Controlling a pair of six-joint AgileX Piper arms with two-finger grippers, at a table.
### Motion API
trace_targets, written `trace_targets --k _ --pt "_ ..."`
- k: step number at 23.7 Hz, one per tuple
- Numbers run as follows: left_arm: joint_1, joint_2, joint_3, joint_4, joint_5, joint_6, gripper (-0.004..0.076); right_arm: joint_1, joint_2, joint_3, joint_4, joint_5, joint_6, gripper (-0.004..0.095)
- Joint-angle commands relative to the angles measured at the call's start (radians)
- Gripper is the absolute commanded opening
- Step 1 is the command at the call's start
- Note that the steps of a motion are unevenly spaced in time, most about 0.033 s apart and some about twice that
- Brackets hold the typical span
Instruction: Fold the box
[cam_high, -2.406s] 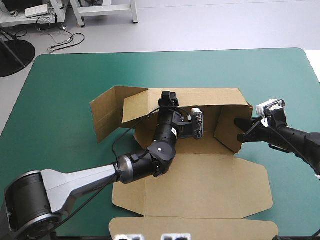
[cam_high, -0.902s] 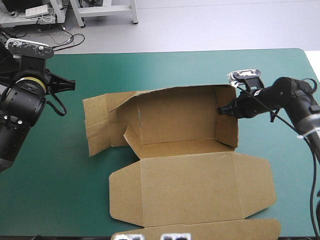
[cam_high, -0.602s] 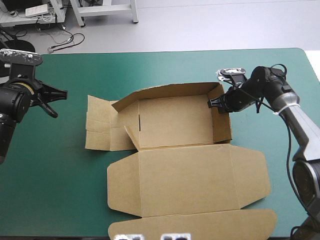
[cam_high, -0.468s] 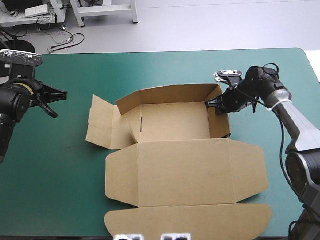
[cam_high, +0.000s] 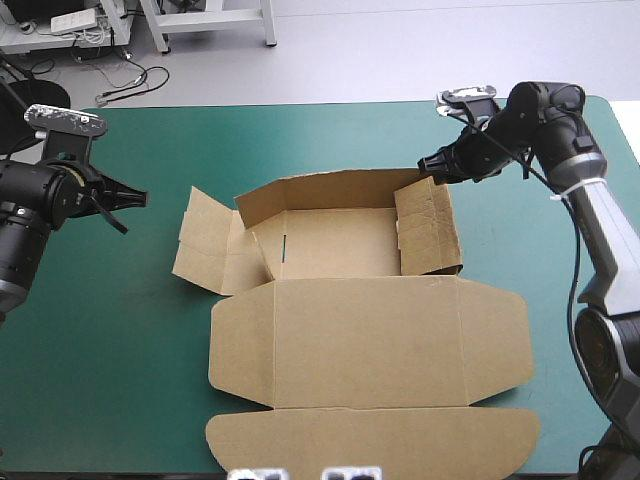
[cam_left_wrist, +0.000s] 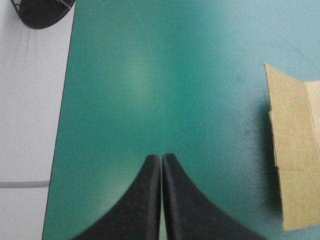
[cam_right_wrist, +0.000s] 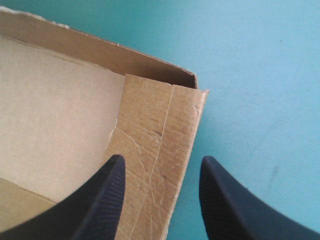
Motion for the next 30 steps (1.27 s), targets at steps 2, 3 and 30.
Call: trace_targets --k 2,3,30 --pt "-0.002 -0.01 -0.032 0.017 -0.058 0.001 -0.0004 0.001 -0.122 -0.036 -0.025 0.023 0.054 0.0438" --pt "-0.002 -0.01 -0.032 0.02 -0.058 0.002 -0.0004 0.001 -0.134 -0.024 -0.029 0.023 0.061 0.0438" --pt "0.074 0.002 -0.032 -0.094 -0.102 0.047 0.0 -0.003 0.046 0.294 0.253 -0.131 -0.087 -0.0015"
